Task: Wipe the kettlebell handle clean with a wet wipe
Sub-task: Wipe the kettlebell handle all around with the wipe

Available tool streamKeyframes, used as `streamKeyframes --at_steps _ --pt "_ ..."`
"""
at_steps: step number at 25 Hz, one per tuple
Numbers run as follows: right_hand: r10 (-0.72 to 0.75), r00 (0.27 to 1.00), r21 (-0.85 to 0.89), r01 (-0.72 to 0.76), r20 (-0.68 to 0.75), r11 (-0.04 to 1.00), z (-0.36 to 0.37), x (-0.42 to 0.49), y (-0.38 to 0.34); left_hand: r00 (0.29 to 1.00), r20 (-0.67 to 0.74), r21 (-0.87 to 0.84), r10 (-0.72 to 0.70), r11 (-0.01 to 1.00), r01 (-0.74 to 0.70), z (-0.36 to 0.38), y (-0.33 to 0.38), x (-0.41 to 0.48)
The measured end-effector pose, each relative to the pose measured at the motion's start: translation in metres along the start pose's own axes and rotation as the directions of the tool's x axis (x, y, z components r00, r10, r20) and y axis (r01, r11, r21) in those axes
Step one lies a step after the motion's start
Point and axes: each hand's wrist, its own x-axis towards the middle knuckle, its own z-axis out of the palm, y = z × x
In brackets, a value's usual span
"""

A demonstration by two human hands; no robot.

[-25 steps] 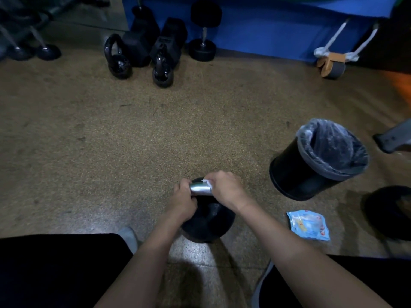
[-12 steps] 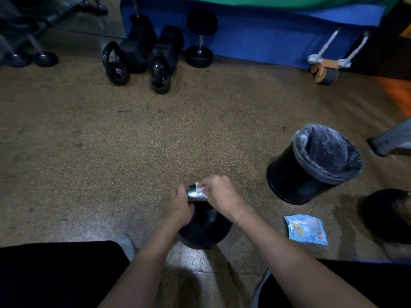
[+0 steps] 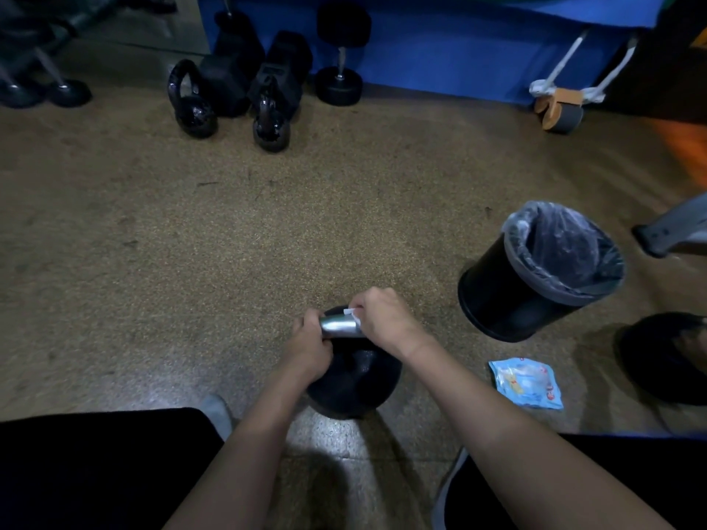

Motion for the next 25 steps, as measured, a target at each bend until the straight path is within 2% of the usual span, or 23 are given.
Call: streamKeyframes --at_steps 5,9,13,16,18,22,25 --pt "-0.177 0.98 -0.049 0.173 -0.088 0.984 0.014 -0.012 -0.004 0.999 -0.018 -0.007 0.026 1.0 -0.027 0.002 -0.003 0.001" --pt "-0.144 0.978 -0.024 0.142 -0.151 0.99 0.013 -0.009 0.002 1.0 -0.021 0.01 -0.001 1.0 0.001 0.002 -0.003 0.0" --pt "-0.207 0.957 -0.053 0.2 -0.203 0.978 0.022 -0.021 0.006 0.998 -0.041 -0.005 0.053 0.999 -0.054 0.001 -0.005 -0.002" --pt "-0.155 0.972 -0.026 0.153 -0.178 0.988 0.011 -0.012 0.011 0.996 -0.06 -0.007 0.067 0.998 -0.067 -0.001 -0.008 -0.002" --pt "-0.187 0.97 -0.047 0.181 -0.155 0.982 0.012 -0.014 0.006 0.997 -0.057 -0.024 0.051 0.998 -0.053 -0.001 -0.01 0.0" --pt "-0.186 0.963 -0.033 0.184 -0.196 0.982 0.019 -0.018 0.011 0.998 -0.057 -0.034 0.013 0.999 -0.015 -0.002 -0.011 0.001" --pt "-0.147 0.985 -0.105 0.137 -0.093 0.985 0.014 -0.01 0.004 0.999 -0.052 -0.018 0.017 1.0 -0.018 -0.002 -0.012 0.005"
